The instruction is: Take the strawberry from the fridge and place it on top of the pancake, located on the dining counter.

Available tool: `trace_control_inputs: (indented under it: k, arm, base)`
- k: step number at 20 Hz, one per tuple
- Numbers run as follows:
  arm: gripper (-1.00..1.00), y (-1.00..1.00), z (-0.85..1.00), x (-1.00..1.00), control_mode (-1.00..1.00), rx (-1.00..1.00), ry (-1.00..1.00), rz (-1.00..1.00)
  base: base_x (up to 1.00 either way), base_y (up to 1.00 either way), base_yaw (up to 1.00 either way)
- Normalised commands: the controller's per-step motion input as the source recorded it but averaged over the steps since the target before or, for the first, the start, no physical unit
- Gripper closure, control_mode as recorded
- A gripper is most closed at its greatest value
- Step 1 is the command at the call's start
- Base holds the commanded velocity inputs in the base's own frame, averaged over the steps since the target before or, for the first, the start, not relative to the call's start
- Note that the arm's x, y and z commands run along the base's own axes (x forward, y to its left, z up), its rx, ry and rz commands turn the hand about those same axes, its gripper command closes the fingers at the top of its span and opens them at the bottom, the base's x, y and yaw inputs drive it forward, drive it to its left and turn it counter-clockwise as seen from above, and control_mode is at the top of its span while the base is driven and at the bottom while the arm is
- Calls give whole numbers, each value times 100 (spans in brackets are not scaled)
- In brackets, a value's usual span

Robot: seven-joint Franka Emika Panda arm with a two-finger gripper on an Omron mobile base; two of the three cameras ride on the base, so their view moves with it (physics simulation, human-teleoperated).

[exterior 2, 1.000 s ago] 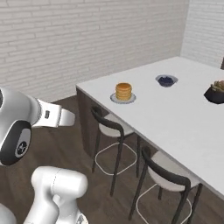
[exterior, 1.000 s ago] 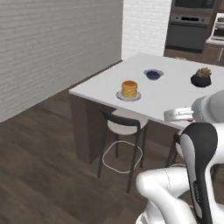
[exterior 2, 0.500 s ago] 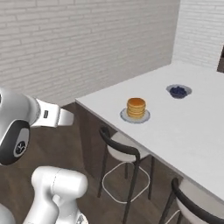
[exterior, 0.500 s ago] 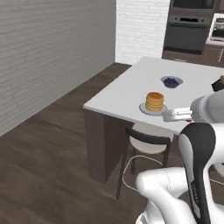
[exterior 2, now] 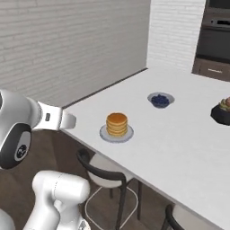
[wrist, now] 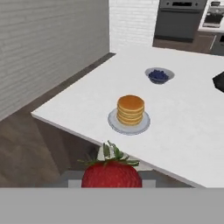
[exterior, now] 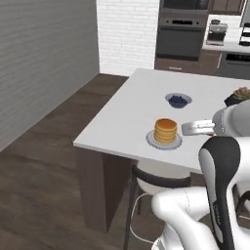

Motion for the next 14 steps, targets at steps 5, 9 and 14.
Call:
trace_control_inputs:
  k: [5, 9, 14]
  arm:
    - [100, 0, 0, 0, 100, 0, 0, 0]
    - [100, 0, 0, 0, 100, 0, 0, 0]
    - [100, 0, 0, 0, 100, 0, 0, 0]
  base:
    - [66, 32, -34]
    - [62, 37, -28]
    - [64, 37, -32]
